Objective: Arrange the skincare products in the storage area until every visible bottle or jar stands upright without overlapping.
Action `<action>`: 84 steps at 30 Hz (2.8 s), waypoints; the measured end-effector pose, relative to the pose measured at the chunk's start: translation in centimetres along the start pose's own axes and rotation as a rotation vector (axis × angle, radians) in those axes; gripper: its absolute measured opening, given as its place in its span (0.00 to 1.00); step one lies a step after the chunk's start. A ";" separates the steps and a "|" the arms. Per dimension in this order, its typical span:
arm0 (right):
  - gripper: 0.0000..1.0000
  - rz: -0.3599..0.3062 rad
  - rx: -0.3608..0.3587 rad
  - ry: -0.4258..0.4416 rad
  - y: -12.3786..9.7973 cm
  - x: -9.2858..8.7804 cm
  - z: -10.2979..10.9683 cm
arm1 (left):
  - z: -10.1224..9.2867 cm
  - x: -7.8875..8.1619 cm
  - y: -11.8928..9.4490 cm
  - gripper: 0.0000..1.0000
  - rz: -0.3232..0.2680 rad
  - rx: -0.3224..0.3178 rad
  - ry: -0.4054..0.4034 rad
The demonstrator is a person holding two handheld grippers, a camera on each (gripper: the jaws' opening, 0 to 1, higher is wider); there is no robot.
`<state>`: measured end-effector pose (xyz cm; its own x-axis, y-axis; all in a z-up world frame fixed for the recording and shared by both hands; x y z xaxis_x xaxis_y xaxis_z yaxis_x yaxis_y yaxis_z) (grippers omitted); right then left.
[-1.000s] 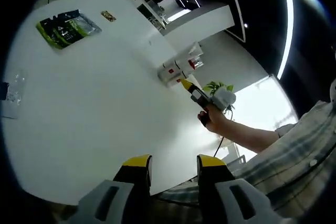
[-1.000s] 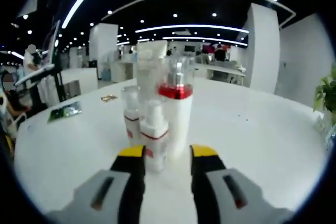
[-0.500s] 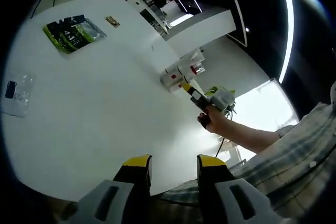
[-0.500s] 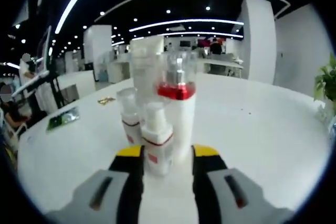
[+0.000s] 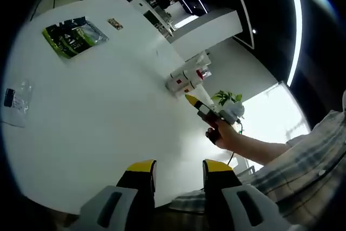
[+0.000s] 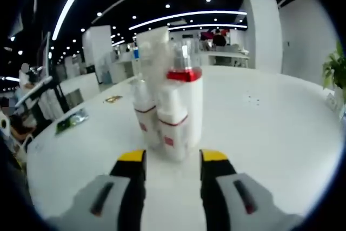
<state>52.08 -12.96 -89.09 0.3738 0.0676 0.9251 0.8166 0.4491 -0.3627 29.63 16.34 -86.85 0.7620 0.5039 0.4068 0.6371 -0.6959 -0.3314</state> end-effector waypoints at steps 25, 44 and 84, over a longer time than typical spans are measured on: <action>0.53 0.165 0.176 -0.061 -11.1 -1.6 8.3 | 7.9 16.3 0.9 0.86 -0.080 0.527 0.670; 0.50 0.181 0.139 -0.091 -11.9 -0.9 8.0 | 13.0 21.7 4.4 1.00 0.195 0.612 0.696; 0.39 0.172 0.113 -0.087 -13.5 -3.5 8.5 | 12.6 20.3 4.4 0.49 0.263 0.644 0.767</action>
<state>35.98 -11.73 -86.47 0.4598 0.2263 0.8587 0.6876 0.5211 -0.5056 49.37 29.94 -90.73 0.7510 -0.2431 0.6139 0.5746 -0.2174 -0.7890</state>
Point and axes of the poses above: the point that each gripper's makers call its tool centre point, and the gripper's own axes: y roughly forward along the fingers, z roughly to its left, x roughly out of its top, the point moved 8 cm from there along -y, roughly backward along the fingers, and after that the axes turned 5 degrees about -z, right-handed, at the moved point
